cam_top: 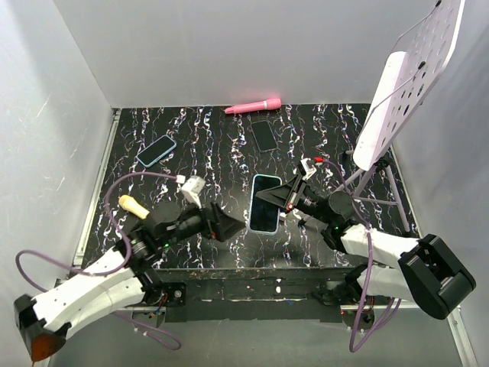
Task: Take the phone out of the phone case
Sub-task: Remove the phone case from the phone.
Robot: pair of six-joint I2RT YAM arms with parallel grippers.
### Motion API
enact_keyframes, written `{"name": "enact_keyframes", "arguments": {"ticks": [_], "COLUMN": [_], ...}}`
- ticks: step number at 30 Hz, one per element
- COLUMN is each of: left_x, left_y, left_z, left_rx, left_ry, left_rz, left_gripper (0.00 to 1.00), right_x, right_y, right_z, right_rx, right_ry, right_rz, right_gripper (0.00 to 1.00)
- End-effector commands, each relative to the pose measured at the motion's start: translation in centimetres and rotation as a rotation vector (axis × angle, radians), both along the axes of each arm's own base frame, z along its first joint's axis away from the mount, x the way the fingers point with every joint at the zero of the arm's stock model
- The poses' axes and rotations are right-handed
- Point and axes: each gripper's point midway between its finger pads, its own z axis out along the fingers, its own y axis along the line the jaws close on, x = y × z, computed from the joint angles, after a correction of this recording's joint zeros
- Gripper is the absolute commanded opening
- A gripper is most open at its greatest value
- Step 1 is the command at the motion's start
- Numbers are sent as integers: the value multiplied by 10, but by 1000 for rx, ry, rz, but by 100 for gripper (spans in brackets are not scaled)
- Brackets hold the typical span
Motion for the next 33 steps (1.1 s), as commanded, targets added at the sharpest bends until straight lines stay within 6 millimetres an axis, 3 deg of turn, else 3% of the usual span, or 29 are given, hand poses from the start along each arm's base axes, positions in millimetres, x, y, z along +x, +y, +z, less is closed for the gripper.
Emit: {"name": "enact_keyframes", "arguments": {"ticks": [1, 5, 10, 13, 22, 30, 33], "left_x": [-24, -49, -67, -70, -69, -62, -58], "left_y": [33, 18, -12, -22, -26, -30, -29], "left_z": [4, 48, 92, 103, 78, 72, 71], "left_rx": [37, -179, -411, -464, -506, -514, -517], "left_ry": [-16, 29, 109, 135, 226, 246, 253], "left_rz": [-14, -128, -306, -369, -361, -337, -304], "left_gripper": [94, 87, 63, 62, 66, 70, 76], "right_x": [-24, -23, -20, -16, -11, -13, -14], "right_y": [-9, -5, -3, -3, -4, -2, -2], "right_z": [55, 60, 53, 48, 47, 52, 51], "right_rx": [119, 131, 126, 110, 86, 97, 98], "right_ry": [-226, -247, -221, -206, -196, -210, -204], "right_rz": [89, 120, 120, 106, 67, 89, 94], "right_gripper": [1, 1, 1, 1, 1, 1, 1]}}
